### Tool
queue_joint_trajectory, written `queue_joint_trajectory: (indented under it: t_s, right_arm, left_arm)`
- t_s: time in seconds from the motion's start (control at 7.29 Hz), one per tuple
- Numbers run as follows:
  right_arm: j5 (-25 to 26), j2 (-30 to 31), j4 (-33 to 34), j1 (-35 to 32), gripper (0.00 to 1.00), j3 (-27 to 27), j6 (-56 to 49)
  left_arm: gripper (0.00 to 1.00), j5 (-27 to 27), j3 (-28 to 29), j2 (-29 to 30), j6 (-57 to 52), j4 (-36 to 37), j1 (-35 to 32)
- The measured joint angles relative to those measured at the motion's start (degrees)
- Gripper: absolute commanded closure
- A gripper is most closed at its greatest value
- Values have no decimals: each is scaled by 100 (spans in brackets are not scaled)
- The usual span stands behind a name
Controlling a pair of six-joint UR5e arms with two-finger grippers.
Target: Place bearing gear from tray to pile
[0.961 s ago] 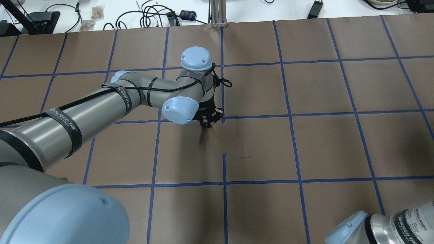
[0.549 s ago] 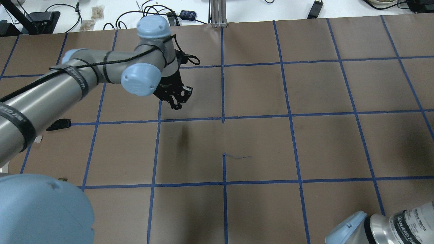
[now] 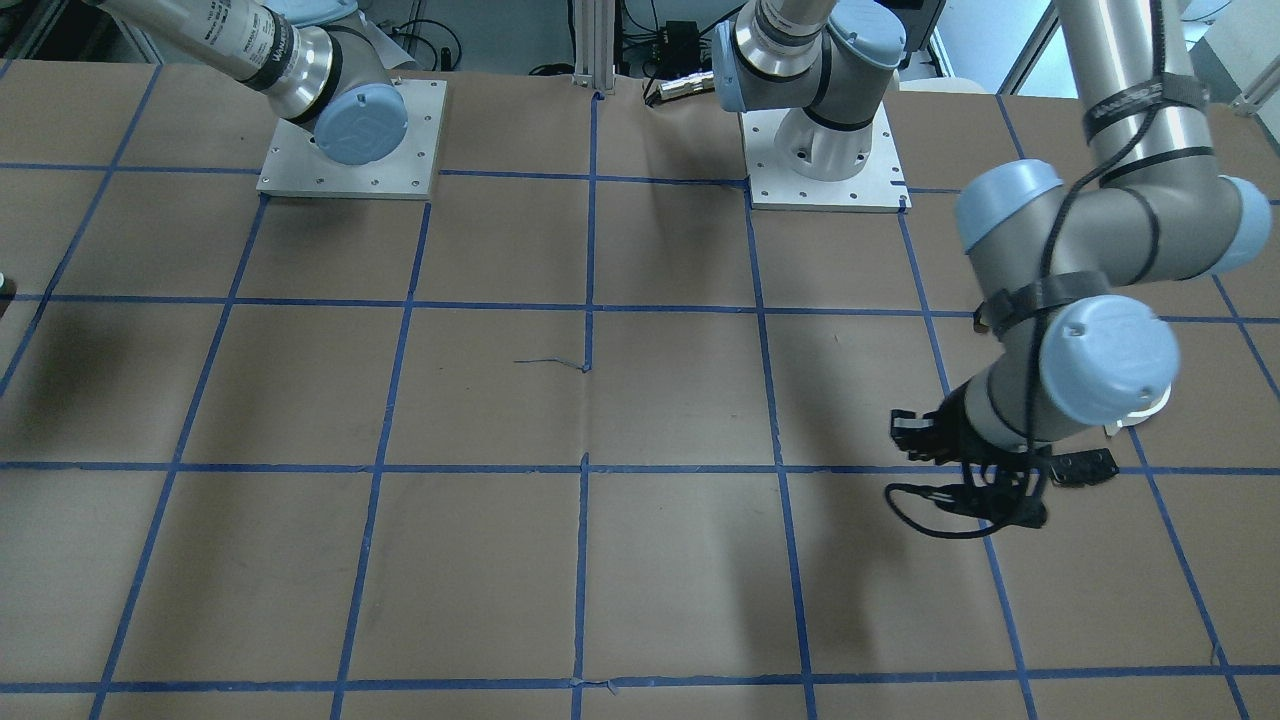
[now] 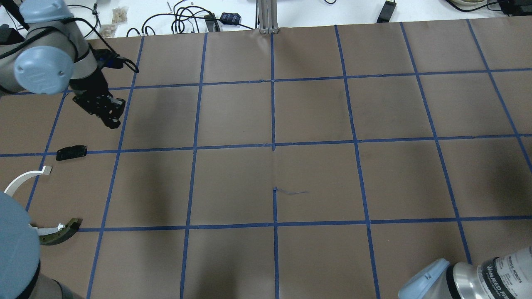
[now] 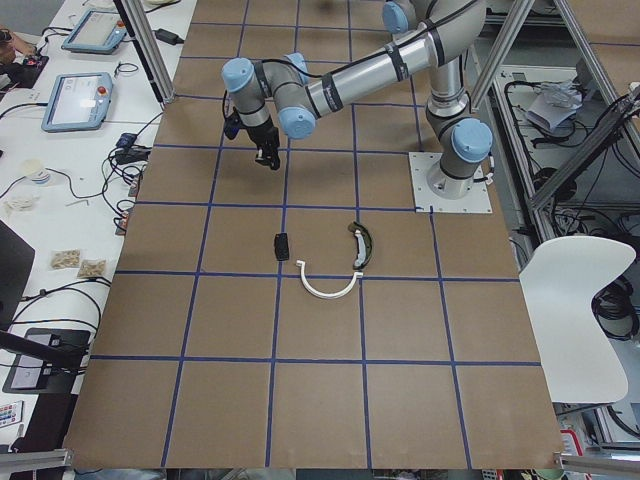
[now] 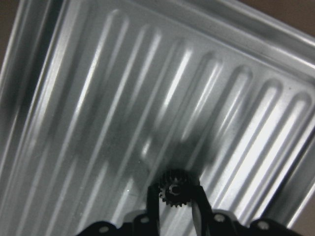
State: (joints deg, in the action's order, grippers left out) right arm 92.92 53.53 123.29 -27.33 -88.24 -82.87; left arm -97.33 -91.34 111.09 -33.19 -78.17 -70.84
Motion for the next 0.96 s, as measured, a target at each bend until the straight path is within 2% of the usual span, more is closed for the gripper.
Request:
queue_joint_trajectory:
  t_s: [0.27,0.55,0.69,0.96]
  right_arm:
    - [5,11,-13,-2,96,9,-37]
    - [10,255,-112,-57,96,22,-25]
    - [28,612,-390,-193,96,32,68]
    - [133,1617,-1377,-691,96,48,645]
  left_arm:
    - [100,-19,-282,-86,-1297,47,1286]
    - [100,12,-552,-11,-2222,220,2255]
    - [100,23,-682,77,-2432,447,2494]
    - [100,104,-969,227,-2352,666,2600]
